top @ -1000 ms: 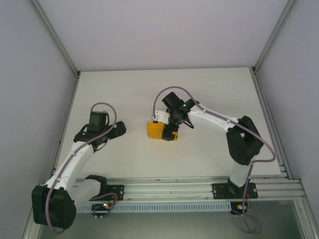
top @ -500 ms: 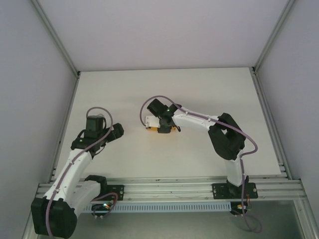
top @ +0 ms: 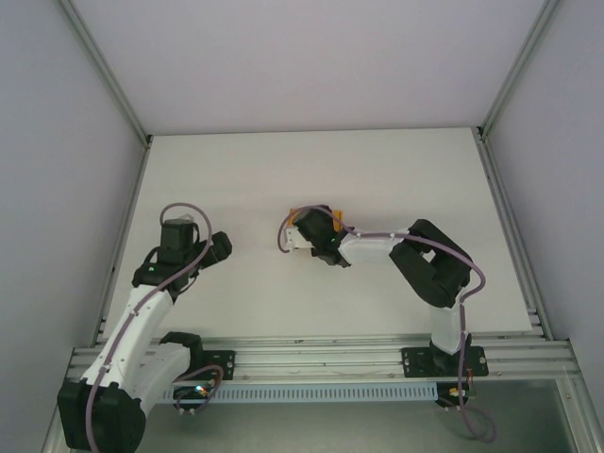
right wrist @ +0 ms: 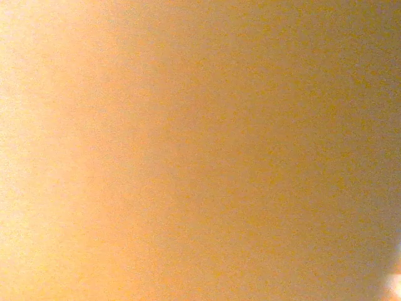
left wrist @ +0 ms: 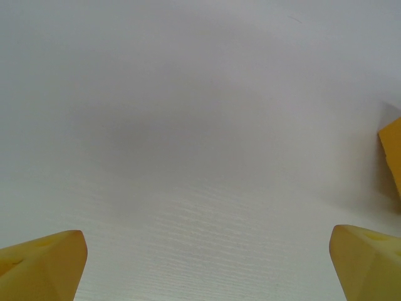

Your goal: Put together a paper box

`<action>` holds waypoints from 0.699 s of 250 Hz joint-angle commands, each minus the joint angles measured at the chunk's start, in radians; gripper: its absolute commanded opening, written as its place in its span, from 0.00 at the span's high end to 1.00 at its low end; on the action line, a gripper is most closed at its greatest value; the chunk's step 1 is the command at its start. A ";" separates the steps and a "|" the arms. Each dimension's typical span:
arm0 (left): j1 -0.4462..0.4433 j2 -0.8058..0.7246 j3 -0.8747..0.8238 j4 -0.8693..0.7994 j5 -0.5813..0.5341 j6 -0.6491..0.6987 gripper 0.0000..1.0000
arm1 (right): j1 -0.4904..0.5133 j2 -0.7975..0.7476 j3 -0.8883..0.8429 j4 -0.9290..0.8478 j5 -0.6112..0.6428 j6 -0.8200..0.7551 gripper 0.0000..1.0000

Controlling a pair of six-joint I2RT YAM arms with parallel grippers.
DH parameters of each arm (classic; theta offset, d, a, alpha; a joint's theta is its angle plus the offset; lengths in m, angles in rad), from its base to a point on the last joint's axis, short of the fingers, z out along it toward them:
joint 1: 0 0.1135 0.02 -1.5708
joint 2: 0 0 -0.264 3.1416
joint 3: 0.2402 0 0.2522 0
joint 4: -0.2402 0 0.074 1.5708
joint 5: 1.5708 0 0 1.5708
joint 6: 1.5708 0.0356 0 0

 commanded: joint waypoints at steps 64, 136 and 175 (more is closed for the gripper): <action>0.010 -0.004 0.089 0.024 -0.038 0.023 0.00 | 0.089 -0.345 -0.078 -0.387 -0.188 0.207 0.00; 0.021 0.066 -0.079 0.539 -0.296 0.358 0.00 | -0.217 -0.773 -0.322 -0.093 -0.440 0.685 0.00; 0.076 0.227 -0.228 0.906 -0.313 0.498 0.00 | -0.550 -0.881 -0.619 0.281 -0.570 0.898 0.00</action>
